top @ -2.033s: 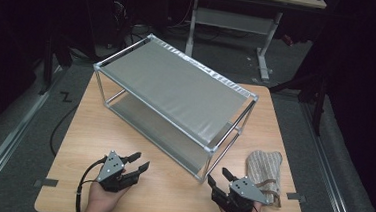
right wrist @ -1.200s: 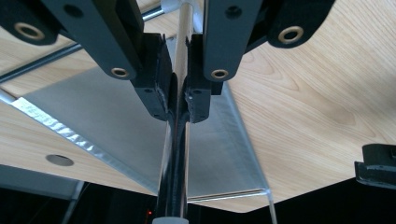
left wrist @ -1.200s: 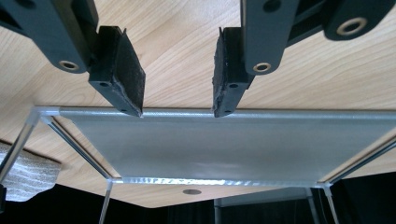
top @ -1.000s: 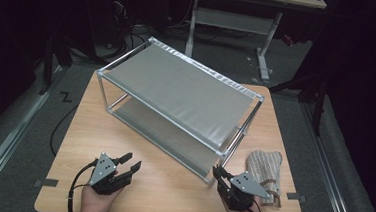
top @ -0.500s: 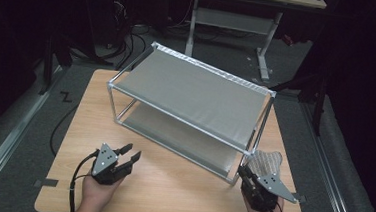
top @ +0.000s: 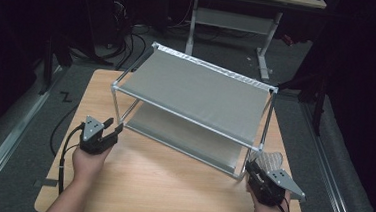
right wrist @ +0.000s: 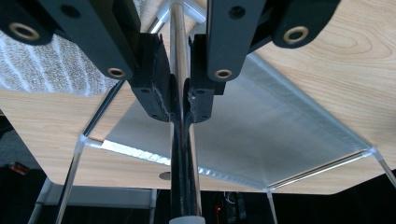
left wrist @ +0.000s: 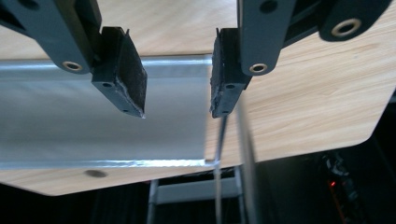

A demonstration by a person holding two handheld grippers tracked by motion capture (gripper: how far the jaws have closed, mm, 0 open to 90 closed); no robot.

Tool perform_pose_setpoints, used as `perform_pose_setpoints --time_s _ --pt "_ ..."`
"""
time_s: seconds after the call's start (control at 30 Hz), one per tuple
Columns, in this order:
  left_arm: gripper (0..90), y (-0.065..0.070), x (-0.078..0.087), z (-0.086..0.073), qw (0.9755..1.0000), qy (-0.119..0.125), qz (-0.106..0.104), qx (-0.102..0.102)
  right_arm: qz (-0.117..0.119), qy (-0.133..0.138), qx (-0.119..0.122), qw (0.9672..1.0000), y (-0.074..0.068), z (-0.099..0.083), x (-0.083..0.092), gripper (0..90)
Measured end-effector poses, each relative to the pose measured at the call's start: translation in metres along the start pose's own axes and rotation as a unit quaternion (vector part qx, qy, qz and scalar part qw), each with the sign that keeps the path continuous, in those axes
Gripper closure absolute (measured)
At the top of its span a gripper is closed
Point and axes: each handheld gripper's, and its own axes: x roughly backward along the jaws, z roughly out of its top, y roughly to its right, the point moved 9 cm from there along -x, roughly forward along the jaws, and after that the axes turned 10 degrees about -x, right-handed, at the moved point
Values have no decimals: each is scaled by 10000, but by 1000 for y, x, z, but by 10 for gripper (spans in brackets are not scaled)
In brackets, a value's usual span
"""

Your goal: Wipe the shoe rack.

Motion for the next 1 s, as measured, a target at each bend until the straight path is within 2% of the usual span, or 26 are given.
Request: perform_pose_setpoints --time_s 0.13,0.37,0.4,0.47,0.53,0.63,0.67,0.7,0.77,1.0 --pt "555 -12 -13 4 9999 -13 139 23 -1 -19 8 10000 0 0 1 788" --pt "569 -32 -34 21 9994 85 319 58 30 -26 20 10000 0 0 0 788" --pt "575 -35 -37 24 9992 163 368 80 47 -31 15 10000 0 0 0 788" --pt "596 -40 -45 26 9992 78 360 125 32 -30 23 10000 1 0 0 788" --pt "632 -41 -50 29 9993 96 352 93 60 -32 27 10000 1 0 -1 789" --pt "743 -41 -56 30 9993 55 361 86 54 -46 17 10000 1 0 0 789" --pt "776 -43 -55 30 9991 23 422 89 63 -51 16 10000 1 0 0 789" --pt "802 -43 -54 29 9992 27 374 122 55 -39 18 10000 1 0 -1 789" --pt "806 -43 -50 28 9990 36 426 105 69 -50 8 10000 1 0 -1 789" --pt "808 -38 -15 15 9986 55 499 162 6 -77 -42 10000 2 3 -5 787"
